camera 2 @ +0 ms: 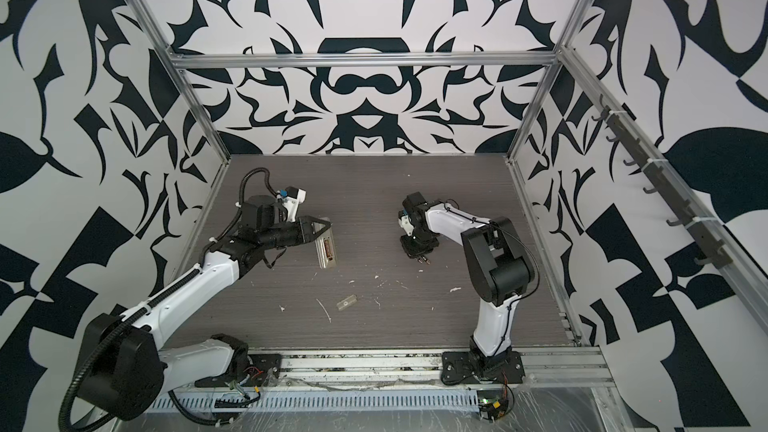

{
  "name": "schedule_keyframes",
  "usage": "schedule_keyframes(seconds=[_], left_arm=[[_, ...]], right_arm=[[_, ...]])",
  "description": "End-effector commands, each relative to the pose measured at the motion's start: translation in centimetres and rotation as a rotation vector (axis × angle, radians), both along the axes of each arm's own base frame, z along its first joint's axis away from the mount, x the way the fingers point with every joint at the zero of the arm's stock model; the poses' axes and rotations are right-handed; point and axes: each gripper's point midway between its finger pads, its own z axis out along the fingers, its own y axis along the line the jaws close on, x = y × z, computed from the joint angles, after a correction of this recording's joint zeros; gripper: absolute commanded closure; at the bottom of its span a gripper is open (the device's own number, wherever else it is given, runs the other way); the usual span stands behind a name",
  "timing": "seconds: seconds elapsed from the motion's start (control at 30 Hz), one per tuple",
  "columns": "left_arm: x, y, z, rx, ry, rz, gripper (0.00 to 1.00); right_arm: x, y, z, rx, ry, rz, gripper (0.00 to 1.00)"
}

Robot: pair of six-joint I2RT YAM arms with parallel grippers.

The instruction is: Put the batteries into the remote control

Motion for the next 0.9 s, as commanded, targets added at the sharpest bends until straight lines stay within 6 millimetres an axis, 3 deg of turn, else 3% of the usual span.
schedule_keyframes(seconds=[0.0,0.23,0.4,0.87], left_arm=[[0.2,0.0,0.6,-0.02,-0.019,0.001,1.0],[0.2,0.0,0.6,-0.023,-0.017,0.002,1.0],[0.0,0.1,0.5,-0.031,-0.011,0.0,1.0],[-0.9,1.7,0.7,-0.052,-0.01,0.041,1.0]], right_arm=[[0.0,-0.2,0.5,-0.005,-0.005,0.006,0.74],[-0.3,0.1,0.3,-0.02,0.003,0.02,0.78],[-1.0,0.8,0.2,-0.063,0.005,0.085,0.9],[-2.4,6.8,1.1,-0.029,-0.1,0.352,0.98]])
